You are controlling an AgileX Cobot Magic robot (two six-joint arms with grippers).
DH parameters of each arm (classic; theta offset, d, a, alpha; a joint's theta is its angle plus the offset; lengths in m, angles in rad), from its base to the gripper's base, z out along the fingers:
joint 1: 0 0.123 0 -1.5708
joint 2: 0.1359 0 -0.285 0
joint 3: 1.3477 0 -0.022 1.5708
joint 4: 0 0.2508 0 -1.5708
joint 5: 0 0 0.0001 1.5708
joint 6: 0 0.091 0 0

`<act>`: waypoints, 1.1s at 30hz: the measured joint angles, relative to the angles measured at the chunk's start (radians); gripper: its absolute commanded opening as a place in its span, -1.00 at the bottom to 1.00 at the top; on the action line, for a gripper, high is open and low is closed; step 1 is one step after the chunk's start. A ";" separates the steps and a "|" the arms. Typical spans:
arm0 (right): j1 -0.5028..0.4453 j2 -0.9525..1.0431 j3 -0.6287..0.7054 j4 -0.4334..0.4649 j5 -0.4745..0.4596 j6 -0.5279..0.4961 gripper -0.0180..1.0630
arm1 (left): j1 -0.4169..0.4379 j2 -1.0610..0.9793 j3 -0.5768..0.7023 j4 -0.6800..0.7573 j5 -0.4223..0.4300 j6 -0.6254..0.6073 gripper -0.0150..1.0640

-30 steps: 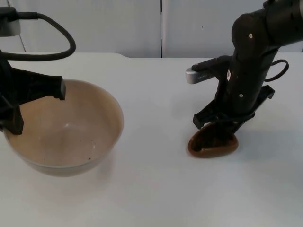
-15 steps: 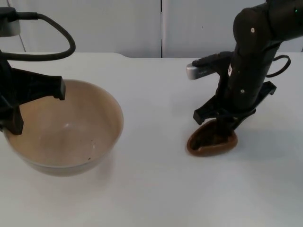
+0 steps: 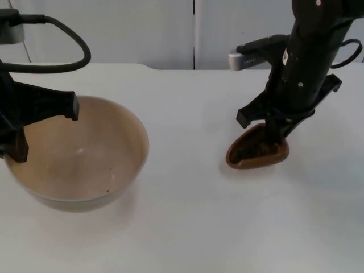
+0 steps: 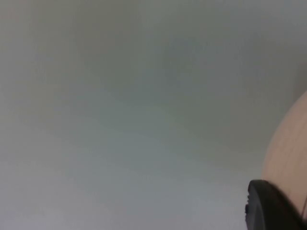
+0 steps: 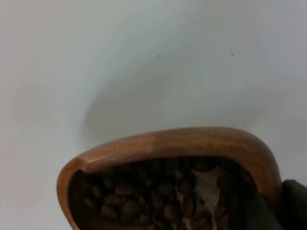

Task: Pick up the bowl with the left hand and pour the coffee beans from the cup into the bowl with the right hand.

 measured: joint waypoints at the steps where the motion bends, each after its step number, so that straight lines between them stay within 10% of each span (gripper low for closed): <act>1: 0.000 0.000 0.000 0.002 0.010 0.000 -0.97 | 0.000 0.000 0.000 0.000 0.000 0.000 -0.98; 33: 0.000 -0.269 -0.120 0.094 0.337 -0.067 -0.97 | 0.000 0.000 0.000 0.000 -0.002 0.000 -0.98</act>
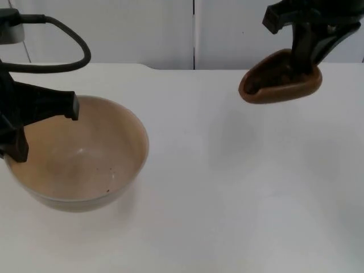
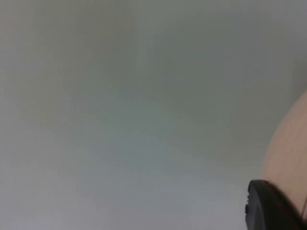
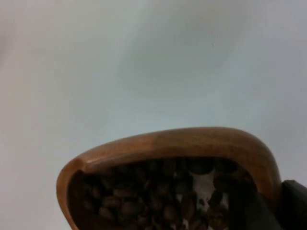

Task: Pick up the bowl with the left hand and pour the coffee beans from the cup into the bowl with the right hand.

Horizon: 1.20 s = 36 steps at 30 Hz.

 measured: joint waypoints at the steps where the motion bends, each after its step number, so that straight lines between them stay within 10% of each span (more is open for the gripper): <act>1: 0.000 0.000 -0.002 0.010 0.000 0.000 -0.97 | 0.000 0.000 0.000 0.000 0.000 0.000 -0.98; 36: 0.355 0.157 -0.417 -0.087 0.057 0.000 -0.97 | 0.000 0.000 0.000 -0.014 -0.002 0.000 -0.98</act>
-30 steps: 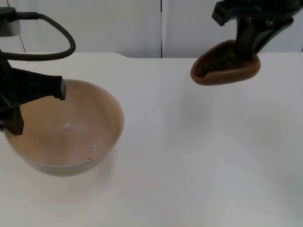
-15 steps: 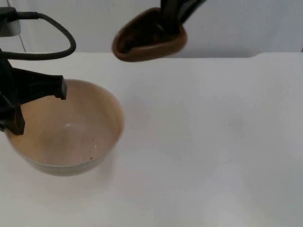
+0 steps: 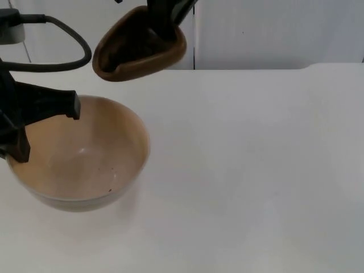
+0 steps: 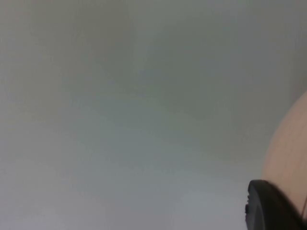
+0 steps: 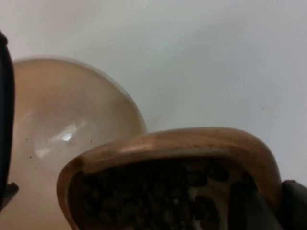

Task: Pick up the bowl with the left hand and pour the coffee beans from the cup into the bowl with the right hand.

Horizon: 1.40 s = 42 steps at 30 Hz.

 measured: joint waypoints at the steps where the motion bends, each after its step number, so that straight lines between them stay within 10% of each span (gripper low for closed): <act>1: 0.000 0.000 0.000 -0.004 0.000 0.000 -0.97 | 0.000 0.000 0.000 0.000 0.000 0.000 -0.98; 8: 0.005 0.000 0.000 -0.028 0.000 0.000 -0.97 | 0.000 0.000 0.000 -0.007 0.000 0.000 -0.98; 24: 0.192 0.007 0.000 -0.507 0.000 -0.014 -0.97 | 0.000 0.000 0.000 -0.007 0.000 0.000 -0.98; 42: 0.288 0.007 -0.012 -0.729 -0.025 0.000 -0.97 | 0.000 0.000 0.000 -0.007 -0.002 0.000 -0.98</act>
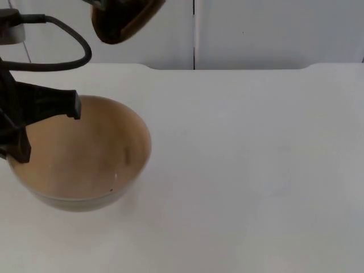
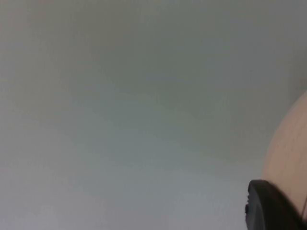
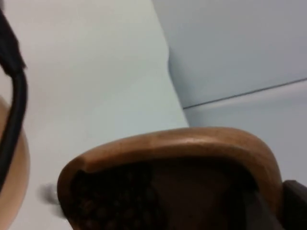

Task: Pick up the bowl with the left hand and pour the coffee beans from the cup into the bowl with the right hand.

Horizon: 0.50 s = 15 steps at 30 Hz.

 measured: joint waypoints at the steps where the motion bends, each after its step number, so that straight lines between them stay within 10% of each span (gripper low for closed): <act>1: 0.009 0.000 0.000 -0.017 -0.002 0.000 -0.97 | 0.000 0.000 0.000 0.000 0.000 0.000 -0.98; 15: 0.072 0.000 0.000 -0.173 -0.004 -0.030 -0.97 | 0.000 0.000 0.000 0.000 0.000 0.000 -0.98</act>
